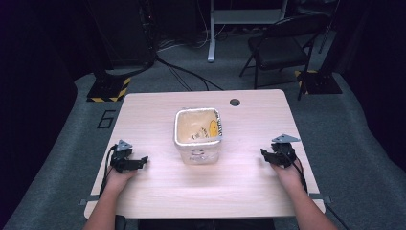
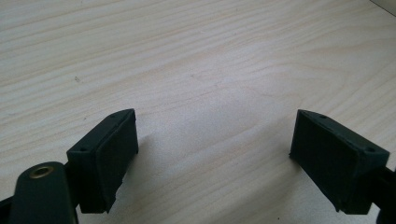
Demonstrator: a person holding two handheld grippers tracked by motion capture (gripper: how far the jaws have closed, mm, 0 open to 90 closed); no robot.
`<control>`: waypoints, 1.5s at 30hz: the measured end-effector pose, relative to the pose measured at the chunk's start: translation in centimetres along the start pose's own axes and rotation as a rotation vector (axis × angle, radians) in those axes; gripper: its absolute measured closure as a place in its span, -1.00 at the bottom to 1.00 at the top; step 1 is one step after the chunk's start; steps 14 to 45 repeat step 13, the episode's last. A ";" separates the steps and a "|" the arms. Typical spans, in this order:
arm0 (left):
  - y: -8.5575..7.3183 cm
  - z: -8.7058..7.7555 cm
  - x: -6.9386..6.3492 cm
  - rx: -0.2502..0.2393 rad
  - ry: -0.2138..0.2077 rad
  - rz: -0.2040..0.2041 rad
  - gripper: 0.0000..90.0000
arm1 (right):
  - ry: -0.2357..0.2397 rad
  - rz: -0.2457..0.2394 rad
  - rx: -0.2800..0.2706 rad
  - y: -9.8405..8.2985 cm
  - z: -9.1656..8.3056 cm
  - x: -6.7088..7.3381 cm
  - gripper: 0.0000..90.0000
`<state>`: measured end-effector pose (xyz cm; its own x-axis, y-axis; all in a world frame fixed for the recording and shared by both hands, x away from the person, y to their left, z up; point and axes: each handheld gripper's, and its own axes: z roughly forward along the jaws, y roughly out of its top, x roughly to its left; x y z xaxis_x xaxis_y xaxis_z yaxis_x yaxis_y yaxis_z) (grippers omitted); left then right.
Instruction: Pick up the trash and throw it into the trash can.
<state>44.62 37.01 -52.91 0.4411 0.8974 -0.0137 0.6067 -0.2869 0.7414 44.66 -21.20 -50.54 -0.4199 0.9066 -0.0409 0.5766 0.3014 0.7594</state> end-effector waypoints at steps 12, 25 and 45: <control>0.0 0.0 0.0 0.000 0.001 -0.002 -0.68 | -0.045 0.024 0.021 -0.8 0.3 -0.9 -0.07; 0.0 0.0 0.0 0.000 0.001 -0.002 -0.67 | -0.048 0.031 0.025 -0.9 0.3 -1.0 -0.08; 0.0 0.0 0.0 0.000 0.001 -0.002 -0.67 | -0.048 0.031 0.025 -0.9 0.3 -1.0 -0.08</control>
